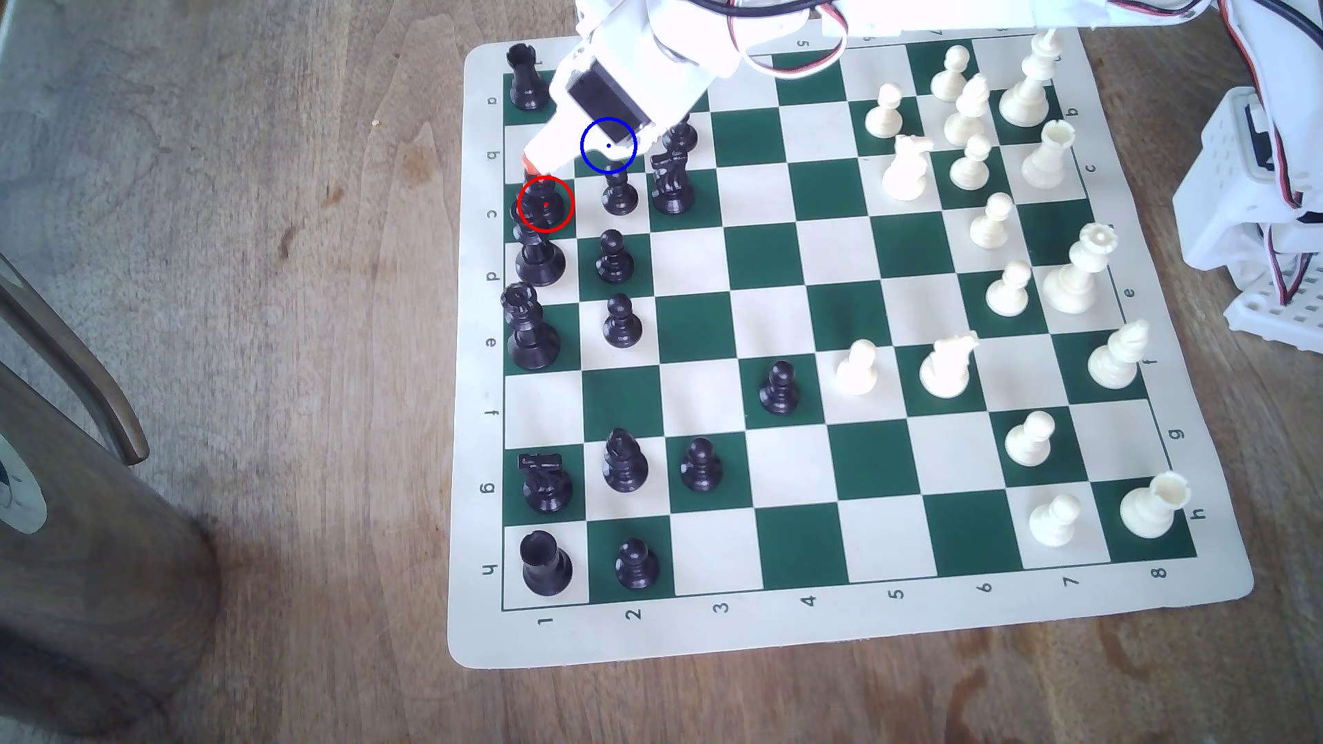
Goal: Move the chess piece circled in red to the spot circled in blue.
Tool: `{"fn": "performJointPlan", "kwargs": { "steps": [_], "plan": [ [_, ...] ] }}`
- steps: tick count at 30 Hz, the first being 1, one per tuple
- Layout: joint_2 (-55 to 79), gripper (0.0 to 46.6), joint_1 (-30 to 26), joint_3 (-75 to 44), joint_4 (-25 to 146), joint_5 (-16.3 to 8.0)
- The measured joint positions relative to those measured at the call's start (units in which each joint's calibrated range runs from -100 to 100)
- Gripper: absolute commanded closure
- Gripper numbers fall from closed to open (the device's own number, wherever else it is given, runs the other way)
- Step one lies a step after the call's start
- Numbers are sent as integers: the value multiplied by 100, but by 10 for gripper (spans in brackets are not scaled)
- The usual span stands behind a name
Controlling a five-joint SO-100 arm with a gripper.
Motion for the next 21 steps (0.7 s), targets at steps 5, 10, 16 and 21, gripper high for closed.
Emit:
{"fn": "performJointPlan", "kwargs": {
  "steps": [5, 10, 16, 21],
  "plan": [
    [34, 343, -7, 0, -24, 10],
    [226, 351, 184, 0, -239, 39],
    [302, 360, 265, 0, -351, 93],
    [444, 350, 265, 0, -622, 98]
  ]
}}
